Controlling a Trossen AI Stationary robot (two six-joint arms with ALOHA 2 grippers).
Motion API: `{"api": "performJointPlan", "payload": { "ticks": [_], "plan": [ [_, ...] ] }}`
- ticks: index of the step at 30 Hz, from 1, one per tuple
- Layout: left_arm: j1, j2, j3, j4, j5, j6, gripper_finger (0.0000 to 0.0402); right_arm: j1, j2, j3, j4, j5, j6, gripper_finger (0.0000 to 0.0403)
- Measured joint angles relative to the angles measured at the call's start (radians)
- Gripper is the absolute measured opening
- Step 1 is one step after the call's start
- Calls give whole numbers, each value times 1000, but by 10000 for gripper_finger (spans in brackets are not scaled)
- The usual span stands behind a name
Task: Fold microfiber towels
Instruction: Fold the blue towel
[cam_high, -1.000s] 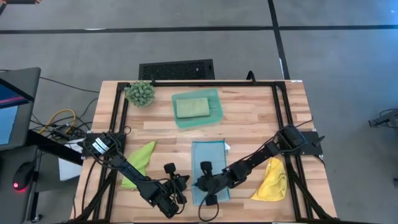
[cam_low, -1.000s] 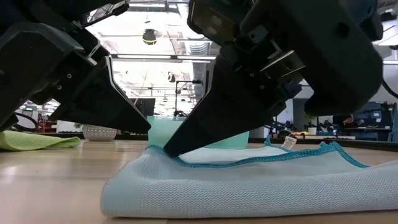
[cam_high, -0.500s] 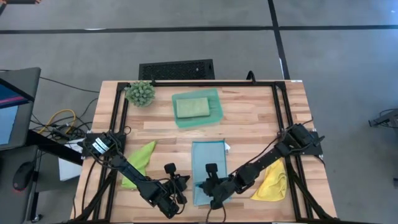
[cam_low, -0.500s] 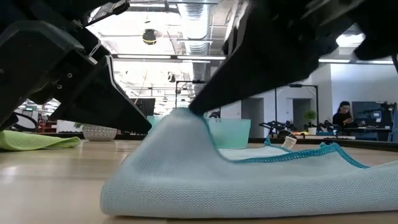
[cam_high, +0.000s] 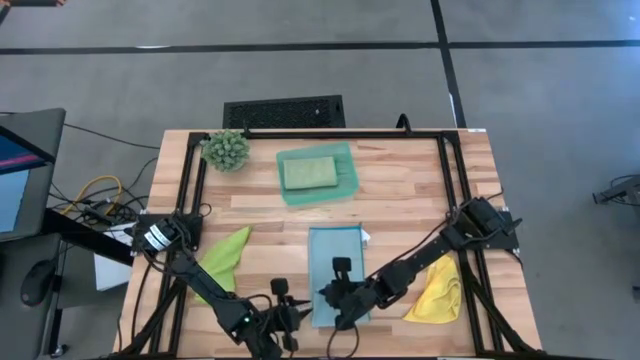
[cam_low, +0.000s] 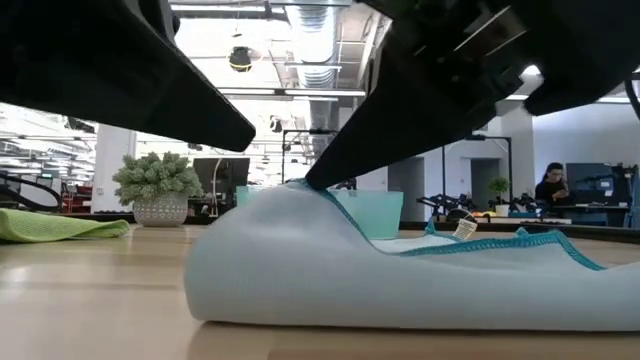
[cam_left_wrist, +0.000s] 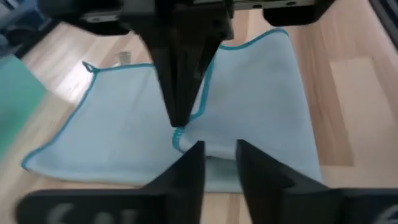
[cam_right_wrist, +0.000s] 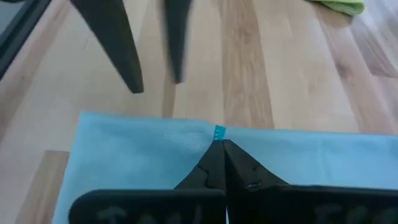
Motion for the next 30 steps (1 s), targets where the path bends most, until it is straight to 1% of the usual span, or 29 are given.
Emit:
{"api": "performJointPlan", "payload": {
  "ticks": [3,5,7,9,11,14,17,23,30],
  "plan": [
    [19,0,-11,4,35,-66,153,4,0,0,0,0,0,8],
    [36,0,-26,16,76,-114,191,8,0,0,0,2,0,11],
    [56,0,-45,61,125,-147,223,8,0,0,3,12,0,14],
    [73,0,-66,124,163,-153,249,12,0,0,6,23,0,15],
    [87,0,-91,217,194,-146,264,14,0,0,6,23,-4,13],
    [103,0,-115,324,223,-141,267,21,1,0,6,24,-7,10],
    [113,0,-120,313,226,-177,257,21,1,0,6,24,-14,11],
    [116,-1,-120,313,233,-196,235,34,1,0,6,53,-26,12],
    [118,-6,-119,297,226,-232,229,35,2,0,7,68,-26,11]
  ]
}}
